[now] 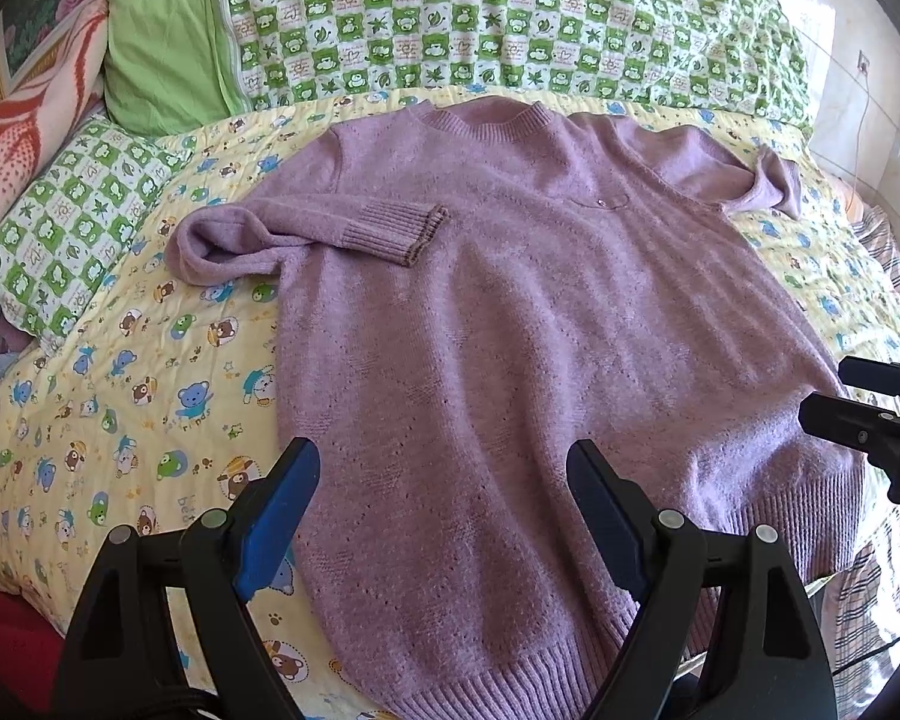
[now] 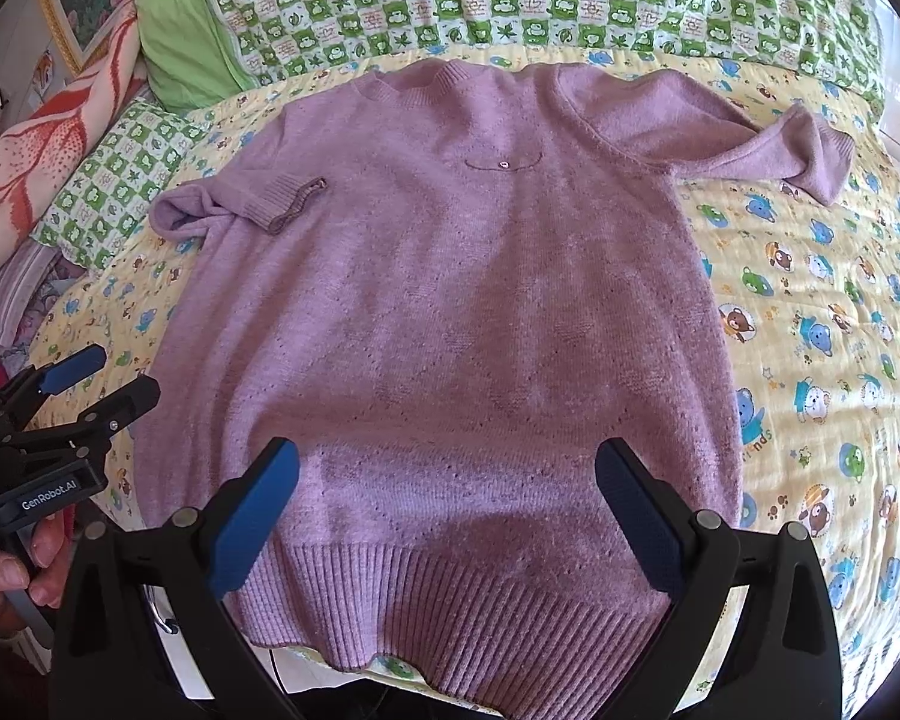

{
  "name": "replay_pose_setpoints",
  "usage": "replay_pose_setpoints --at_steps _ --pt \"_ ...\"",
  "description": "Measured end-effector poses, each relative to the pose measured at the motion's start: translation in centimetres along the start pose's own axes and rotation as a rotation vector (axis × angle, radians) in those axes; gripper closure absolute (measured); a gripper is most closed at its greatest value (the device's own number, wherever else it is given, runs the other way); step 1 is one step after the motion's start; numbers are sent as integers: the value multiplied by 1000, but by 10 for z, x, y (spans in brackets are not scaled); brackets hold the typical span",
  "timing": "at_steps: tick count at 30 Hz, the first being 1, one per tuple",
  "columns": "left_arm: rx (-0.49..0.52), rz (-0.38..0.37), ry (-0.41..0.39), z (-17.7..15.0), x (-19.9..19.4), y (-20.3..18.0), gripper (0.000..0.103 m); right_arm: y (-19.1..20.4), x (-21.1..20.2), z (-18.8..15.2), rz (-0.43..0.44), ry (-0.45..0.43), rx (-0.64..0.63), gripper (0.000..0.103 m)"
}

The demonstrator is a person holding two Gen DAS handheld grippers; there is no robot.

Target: Fold small clothes

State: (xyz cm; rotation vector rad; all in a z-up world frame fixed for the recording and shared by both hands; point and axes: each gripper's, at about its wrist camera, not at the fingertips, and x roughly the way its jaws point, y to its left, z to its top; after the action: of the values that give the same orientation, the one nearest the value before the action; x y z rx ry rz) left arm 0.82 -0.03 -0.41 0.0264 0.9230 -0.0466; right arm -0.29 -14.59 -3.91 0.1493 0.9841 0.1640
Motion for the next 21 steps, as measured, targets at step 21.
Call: replay_pose_setpoints --at_steps 21 --pt "-1 -18 -4 11 18 -2 18 -7 8 12 10 20 12 4"
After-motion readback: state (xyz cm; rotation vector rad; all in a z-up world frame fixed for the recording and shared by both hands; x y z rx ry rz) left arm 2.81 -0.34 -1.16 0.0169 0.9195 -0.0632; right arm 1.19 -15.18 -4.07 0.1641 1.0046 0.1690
